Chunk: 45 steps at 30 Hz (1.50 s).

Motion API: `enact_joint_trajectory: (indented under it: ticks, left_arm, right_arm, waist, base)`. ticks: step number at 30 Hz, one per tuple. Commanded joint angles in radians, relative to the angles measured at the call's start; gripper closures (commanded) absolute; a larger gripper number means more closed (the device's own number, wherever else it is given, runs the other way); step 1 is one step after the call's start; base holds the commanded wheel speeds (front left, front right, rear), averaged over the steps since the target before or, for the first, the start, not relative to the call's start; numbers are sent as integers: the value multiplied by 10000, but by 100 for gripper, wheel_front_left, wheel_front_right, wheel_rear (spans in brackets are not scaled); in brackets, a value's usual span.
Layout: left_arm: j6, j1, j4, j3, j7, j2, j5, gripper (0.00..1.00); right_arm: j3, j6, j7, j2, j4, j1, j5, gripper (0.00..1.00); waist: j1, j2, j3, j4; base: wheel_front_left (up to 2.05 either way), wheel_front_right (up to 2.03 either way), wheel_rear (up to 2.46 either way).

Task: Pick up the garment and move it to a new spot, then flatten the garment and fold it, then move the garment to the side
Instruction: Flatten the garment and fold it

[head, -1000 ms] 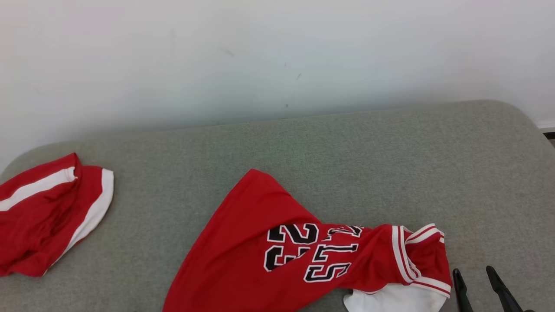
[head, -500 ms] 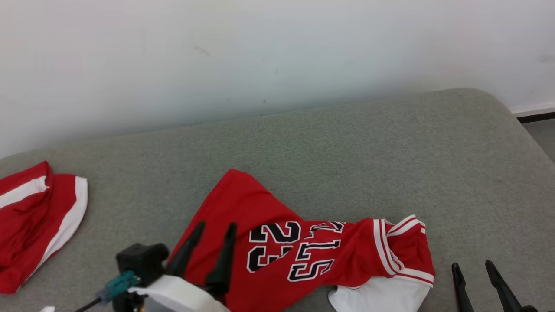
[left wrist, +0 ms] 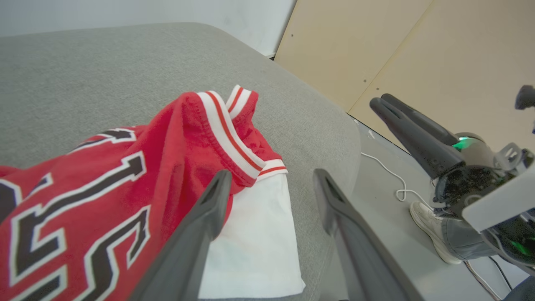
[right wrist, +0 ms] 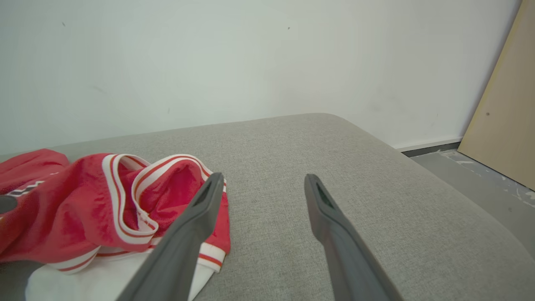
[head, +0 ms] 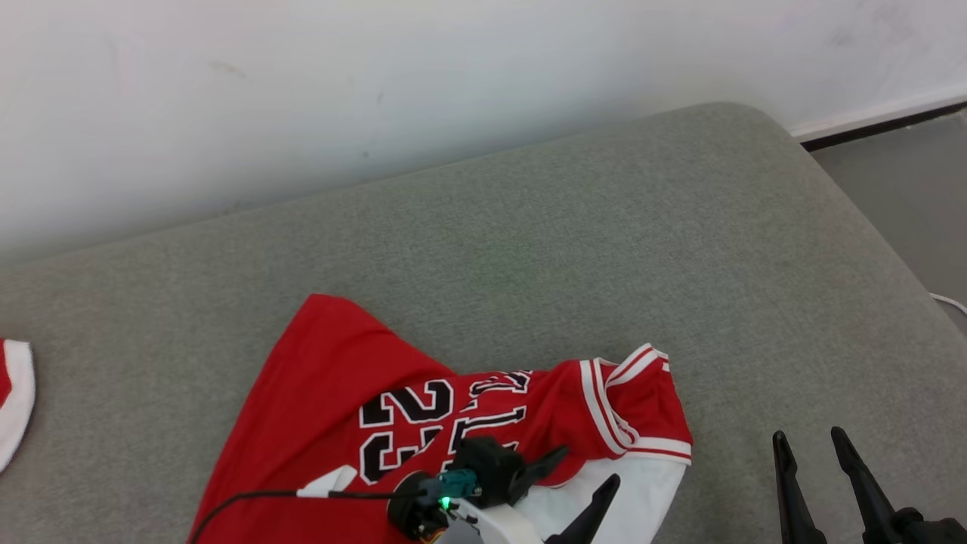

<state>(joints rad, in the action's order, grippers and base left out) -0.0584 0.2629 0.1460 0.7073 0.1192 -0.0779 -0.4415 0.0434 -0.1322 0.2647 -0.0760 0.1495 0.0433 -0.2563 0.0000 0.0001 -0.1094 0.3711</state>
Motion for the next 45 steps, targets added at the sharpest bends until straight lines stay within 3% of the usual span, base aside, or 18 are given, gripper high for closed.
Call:
enact_joint_trajectory:
  ticks: [1,11,23,29,30,32,33,34,38,45]
  left_arm:
    - [-14,215,216,14,-77,-1,96,0]
    - [391,1250,2444,468,-572,167,725,0]
    - [931,2133,3886,518,-1063,-269,1473,0]
    - [832,2296,4283,504,-1032,-358,1332,0]
    - [820,2323,4333,503,-1002,-395,1316,6]
    - [774,2352,4403,483,-959,-419,1248,60]
    - [744,2373,4437,478,-949,-427,1208,94]
    - [726,2388,4467,475,-948,-423,1169,100]
    - [593,2388,4452,328,-860,-364,824,100]
    - [106,2466,3261,-637,-589,-51,-892,100]
  right_arm:
    - [-12,27,-8,10,-21,-102,-120,0]
    - [-4,29,-8,137,60,-212,-138,0]
    - [-74,29,-8,208,-13,-235,-101,0]
    - [-49,27,-8,224,-17,-255,-111,0]
    - [-55,27,-8,226,-16,-243,-113,0]
    - [-68,27,-8,229,-9,-233,-110,0]
    - [-74,29,-8,229,-4,-238,-110,0]
    - [-79,29,-8,230,2,-247,-111,0]
    - [-102,27,-8,233,3,-277,-103,0]
    - [-198,27,-8,239,-4,-182,-48,0]
  waist:
    - [0,-1,-259,332]
    - [0,-1,-508,904]
    - [0,-1,-705,863]
    - [0,-1,-725,827]
    - [0,-1,-729,818]
    - [0,-1,-749,794]
    - [0,-1,-756,783]
    - [0,-1,-759,773]
    - [0,-1,-764,712]
    - [0,-1,-684,520]
  base:
    - [0,0,0]
    - [0,0,0]
    - [0,0,0]
    - [0,0,0]
    - [0,0,0]
    - [0,0,0]
    - [0,0,0]
    - [0,0,0]
    - [0,0,0]
    - [0,0,0]
